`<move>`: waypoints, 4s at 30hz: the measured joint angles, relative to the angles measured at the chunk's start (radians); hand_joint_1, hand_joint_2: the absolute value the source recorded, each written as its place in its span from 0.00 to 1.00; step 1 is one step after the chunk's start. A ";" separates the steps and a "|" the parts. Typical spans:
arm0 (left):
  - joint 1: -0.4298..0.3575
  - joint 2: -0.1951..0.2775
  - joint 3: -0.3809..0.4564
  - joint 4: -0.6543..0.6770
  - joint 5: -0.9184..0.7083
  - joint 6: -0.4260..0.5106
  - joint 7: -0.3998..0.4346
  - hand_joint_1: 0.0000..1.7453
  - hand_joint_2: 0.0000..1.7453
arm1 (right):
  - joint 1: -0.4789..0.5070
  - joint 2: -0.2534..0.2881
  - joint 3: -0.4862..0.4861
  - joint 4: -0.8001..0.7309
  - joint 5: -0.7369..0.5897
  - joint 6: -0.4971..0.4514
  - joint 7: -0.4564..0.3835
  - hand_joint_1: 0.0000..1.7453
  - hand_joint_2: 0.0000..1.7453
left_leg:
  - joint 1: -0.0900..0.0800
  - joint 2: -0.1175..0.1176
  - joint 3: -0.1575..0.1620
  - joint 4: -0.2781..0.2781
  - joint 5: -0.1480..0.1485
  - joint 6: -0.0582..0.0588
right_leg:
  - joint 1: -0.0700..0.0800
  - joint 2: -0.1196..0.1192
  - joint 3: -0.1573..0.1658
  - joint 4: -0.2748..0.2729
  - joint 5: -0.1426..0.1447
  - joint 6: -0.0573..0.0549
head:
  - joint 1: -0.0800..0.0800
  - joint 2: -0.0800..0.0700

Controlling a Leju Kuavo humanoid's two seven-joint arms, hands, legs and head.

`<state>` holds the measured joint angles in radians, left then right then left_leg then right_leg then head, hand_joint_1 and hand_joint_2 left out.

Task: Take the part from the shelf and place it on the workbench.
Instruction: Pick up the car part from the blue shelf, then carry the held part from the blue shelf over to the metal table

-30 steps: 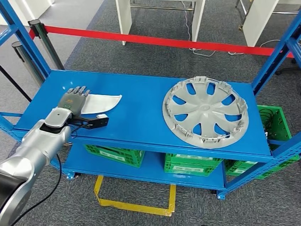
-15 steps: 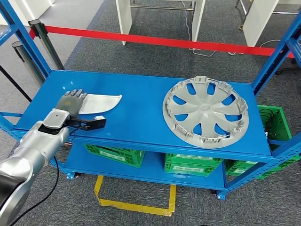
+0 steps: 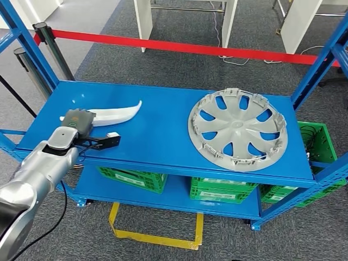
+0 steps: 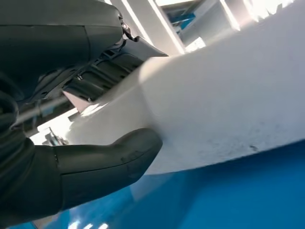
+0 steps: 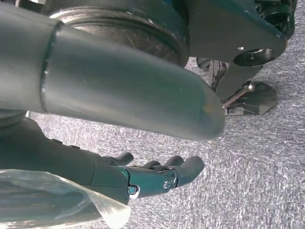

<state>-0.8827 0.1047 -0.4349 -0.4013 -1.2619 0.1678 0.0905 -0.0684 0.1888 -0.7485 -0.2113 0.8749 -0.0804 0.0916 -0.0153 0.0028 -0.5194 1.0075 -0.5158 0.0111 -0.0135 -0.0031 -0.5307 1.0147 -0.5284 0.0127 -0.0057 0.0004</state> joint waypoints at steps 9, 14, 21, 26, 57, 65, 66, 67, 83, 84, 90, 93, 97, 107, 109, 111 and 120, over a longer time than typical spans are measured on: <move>0.026 -0.002 0.044 0.000 0.023 0.045 -0.017 1.00 1.00 | 0.001 0.000 0.000 0.000 0.003 -0.002 -0.002 0.00 0.00 | 0.000 0.000 0.000 0.000 0.000 0.000 | 0.000 0.000 0.000 0.000 0.000 0.000 | 0.000 0.000; 0.029 -0.002 0.050 0.000 0.025 0.054 -0.017 1.00 1.00 | 0.001 0.000 0.000 0.000 0.004 -0.003 -0.003 0.00 0.00 | 0.000 0.000 0.000 0.000 0.000 0.000 | 0.000 0.000 0.000 0.000 0.000 0.000 | 0.000 0.000; 0.064 -0.002 0.075 0.000 0.027 0.191 -0.036 1.00 1.00 | 0.004 0.000 0.000 0.000 0.012 -0.019 0.008 0.00 0.00 | 0.000 0.000 0.000 0.000 0.000 0.000 | 0.000 0.000 0.000 0.000 0.000 0.000 | 0.000 0.000; 0.107 -0.009 0.112 -0.028 0.019 0.443 -0.114 1.00 1.00 | 0.005 0.000 -0.001 0.001 0.013 -0.033 0.009 0.00 0.00 | 0.000 0.000 0.000 0.000 0.000 0.000 | 0.000 0.000 -0.001 0.000 0.000 0.000 | 0.000 0.000; 0.951 -0.249 0.163 -1.433 1.101 0.359 -0.747 1.00 1.00 | 0.017 -0.019 -0.070 -0.006 0.023 -0.118 -0.107 0.00 0.00 | 0.000 0.009 -0.007 -0.004 0.010 0.036 | -0.005 0.005 -0.012 0.013 -0.017 0.030 | 0.001 0.000; 0.990 -0.249 0.141 -1.454 1.119 0.346 -0.749 1.00 1.00 | 0.017 -0.042 -0.099 -0.011 0.016 -0.119 -0.120 0.00 0.00 | 0.004 0.012 -0.023 0.000 0.024 0.039 | -0.007 0.003 -0.044 0.139 -0.051 0.037 | 0.008 0.000; 0.991 -0.249 0.140 -1.456 1.120 0.343 -0.749 1.00 1.00 | 0.016 -0.044 -0.100 -0.011 0.016 -0.121 -0.122 0.00 0.00 | 0.004 0.012 -0.026 0.005 0.023 0.035 | -0.007 0.003 -0.007 0.074 -0.027 0.036 | 0.008 0.000; 0.991 -0.249 0.139 -1.458 1.122 0.338 -0.749 1.00 1.00 | 0.015 -0.044 -0.101 -0.012 0.018 -0.125 -0.124 0.00 0.00 | 0.003 0.011 -0.029 0.010 0.024 0.030 | -0.005 0.004 0.017 0.029 -0.015 0.034 | 0.008 0.000; 1.027 -0.244 0.138 -1.475 1.130 0.250 -0.760 1.00 1.00 | 0.017 -0.054 -0.134 -0.031 0.046 -0.266 -0.221 0.00 0.00 | 0.018 -0.001 0.057 0.008 -0.038 -0.016 | -0.001 0.000 -0.064 0.007 0.061 0.001 | 0.002 0.000; 1.028 -0.244 0.138 -1.476 1.130 0.249 -0.760 1.00 1.00 | 0.017 -0.054 -0.135 -0.032 0.046 -0.265 -0.221 0.00 0.00 | 0.015 -0.002 0.063 -0.011 -0.040 -0.012 | -0.002 0.000 -0.068 0.005 0.070 0.008 | 0.002 0.000; 1.021 -0.244 0.135 -1.477 1.126 0.221 -0.752 1.00 1.00 | 0.018 -0.055 -0.155 -0.032 0.025 -0.197 -0.219 0.00 0.00 | 0.012 0.006 0.003 -0.026 0.020 0.031 | -0.006 0.002 -0.129 0.129 -0.054 0.032 | 0.008 0.000; 1.021 -0.245 0.135 -1.475 1.117 0.212 -0.751 1.00 1.00 | 0.019 -0.055 -0.168 -0.032 0.012 -0.164 -0.225 0.00 0.00 | 0.004 0.009 -0.043 -0.022 0.053 0.036 | -0.005 0.002 -0.145 0.279 -0.107 0.032 | 0.009 0.000; 1.022 -0.245 0.134 -1.474 1.101 0.206 -0.749 1.00 1.00 | 0.017 -0.057 -0.185 -0.034 0.001 -0.121 -0.241 0.00 0.00 | -0.001 0.008 -0.087 -0.014 0.083 0.028 | 0.005 0.001 0.031 0.079 -0.020 0.015 | 0.010 0.000; 1.047 -0.240 0.139 -1.474 1.061 0.193 -0.733 1.00 1.00 | 0.014 -0.047 -0.239 -0.034 -0.057 -0.050 -0.309 0.00 0.00 | 0.014 0.002 -0.148 0.230 -0.086 -0.025 | 0.008 -0.013 0.057 -0.060 0.002 -0.023 | 0.004 0.000; 1.050 -0.238 0.140 -1.474 1.057 0.192 -0.732 1.00 1.00 | 0.013 -0.046 -0.246 -0.034 -0.060 -0.045 -0.312 0.00 0.00 | 0.018 0.002 -0.149 0.291 -0.092 -0.030 | 0.008 -0.015 0.040 -0.049 0.011 -0.022 | 0.003 0.000; 1.051 -0.238 0.140 -1.474 1.056 0.192 -0.731 1.00 1.00 | 0.013 -0.046 -0.247 -0.034 -0.060 -0.044 -0.313 0.00 0.00 | 0.019 0.002 -0.145 0.296 -0.084 -0.031 | 0.008 -0.015 0.034 -0.045 0.013 -0.022 | 0.003 0.000; 1.052 -0.236 0.140 -1.477 1.048 0.187 -0.724 1.00 1.00 | 0.012 -0.044 -0.251 -0.034 -0.060 -0.036 -0.314 0.00 0.00 | 0.023 0.002 -0.070 0.199 -0.018 -0.031 | 0.007 -0.016 0.002 -0.020 0.020 -0.017 | 0.003 0.000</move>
<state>0.1696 -0.1317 -0.2946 -1.8788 -0.2135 0.3543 -0.6336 -0.0567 0.1449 -1.0000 -0.2449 0.8145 -0.1161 -0.2219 0.0077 0.0044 -0.5890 1.2063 -0.5336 -0.0194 -0.0064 -0.0187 -0.5287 0.9943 -0.5085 -0.0044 -0.0023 0.0004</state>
